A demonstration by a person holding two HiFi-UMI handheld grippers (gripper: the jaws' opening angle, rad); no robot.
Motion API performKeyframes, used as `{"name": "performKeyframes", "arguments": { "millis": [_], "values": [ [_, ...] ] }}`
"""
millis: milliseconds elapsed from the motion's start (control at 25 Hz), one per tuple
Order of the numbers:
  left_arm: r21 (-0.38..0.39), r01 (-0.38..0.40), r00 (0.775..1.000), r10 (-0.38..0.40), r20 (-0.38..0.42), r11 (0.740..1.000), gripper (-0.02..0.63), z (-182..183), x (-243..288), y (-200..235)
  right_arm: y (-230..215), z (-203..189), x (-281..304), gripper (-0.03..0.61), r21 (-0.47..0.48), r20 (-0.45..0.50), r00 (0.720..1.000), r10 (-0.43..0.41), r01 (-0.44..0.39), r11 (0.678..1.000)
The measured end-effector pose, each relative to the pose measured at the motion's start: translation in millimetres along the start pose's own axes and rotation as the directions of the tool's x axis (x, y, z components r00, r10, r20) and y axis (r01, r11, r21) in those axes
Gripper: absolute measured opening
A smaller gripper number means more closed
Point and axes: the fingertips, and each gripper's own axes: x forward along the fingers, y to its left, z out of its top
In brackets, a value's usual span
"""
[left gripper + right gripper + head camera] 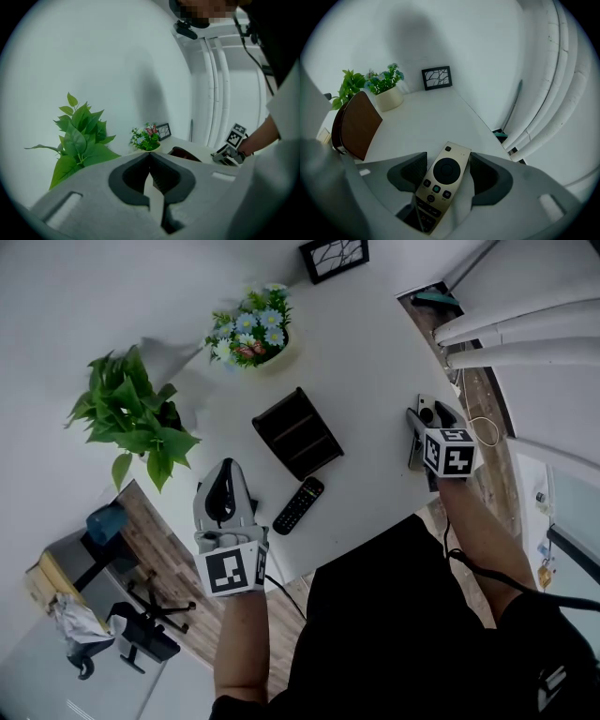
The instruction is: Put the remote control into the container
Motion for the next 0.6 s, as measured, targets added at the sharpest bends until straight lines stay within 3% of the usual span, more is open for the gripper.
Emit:
{"name": "performKeyframes", "arguments": {
  "millis": [240, 600],
  "values": [
    [-0.054, -0.026, 1.000, 0.025, -0.019, 0.998, 0.002, -5.2, -10.0, 8.7, 3.8, 3.1, 1.9, 0.213, -0.041, -0.011, 0.999, 0.035, -0.035, 0.999],
    [-0.044, -0.046, 0.999, 0.046, 0.009, 0.998, 0.002, 6.5, -20.9, 5.5, 46.1, 17.1, -13.2, 0.210, -0.126, 0.054, 0.983, 0.176, -0.168, 0.978]
  ]
}}
